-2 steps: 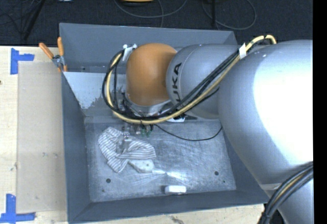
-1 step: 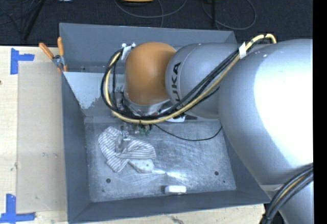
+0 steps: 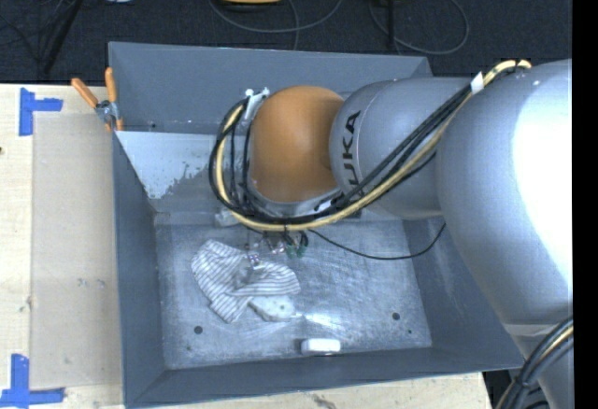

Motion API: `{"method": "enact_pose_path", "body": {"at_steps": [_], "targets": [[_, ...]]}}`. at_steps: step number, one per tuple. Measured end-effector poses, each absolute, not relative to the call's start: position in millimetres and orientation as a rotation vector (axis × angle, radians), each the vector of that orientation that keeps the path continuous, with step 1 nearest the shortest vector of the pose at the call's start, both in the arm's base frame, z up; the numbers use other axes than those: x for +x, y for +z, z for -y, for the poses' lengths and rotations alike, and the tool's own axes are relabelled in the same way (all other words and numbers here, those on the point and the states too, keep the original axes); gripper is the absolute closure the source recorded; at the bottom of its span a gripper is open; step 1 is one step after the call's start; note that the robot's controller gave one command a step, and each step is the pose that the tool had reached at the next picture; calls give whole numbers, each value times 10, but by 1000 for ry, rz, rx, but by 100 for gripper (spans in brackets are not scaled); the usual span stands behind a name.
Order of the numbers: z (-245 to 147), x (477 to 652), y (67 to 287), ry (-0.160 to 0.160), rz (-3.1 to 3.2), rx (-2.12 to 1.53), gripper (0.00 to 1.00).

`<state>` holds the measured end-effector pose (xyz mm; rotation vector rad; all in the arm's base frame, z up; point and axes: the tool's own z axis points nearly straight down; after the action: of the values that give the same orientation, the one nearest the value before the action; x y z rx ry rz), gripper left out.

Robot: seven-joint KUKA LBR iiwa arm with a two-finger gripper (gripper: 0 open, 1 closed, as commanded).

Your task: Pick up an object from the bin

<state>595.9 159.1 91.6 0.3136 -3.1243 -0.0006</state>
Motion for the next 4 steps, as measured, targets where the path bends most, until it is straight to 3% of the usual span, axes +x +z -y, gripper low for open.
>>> {"method": "enact_pose_path", "body": {"at_steps": [1,2,4], "targets": [[-1518,5895,820,-6,3141,289,0],[-1218,5910,798,-21,3072,687,100],[-1215,5903,813,-20,3071,686,100]]}}
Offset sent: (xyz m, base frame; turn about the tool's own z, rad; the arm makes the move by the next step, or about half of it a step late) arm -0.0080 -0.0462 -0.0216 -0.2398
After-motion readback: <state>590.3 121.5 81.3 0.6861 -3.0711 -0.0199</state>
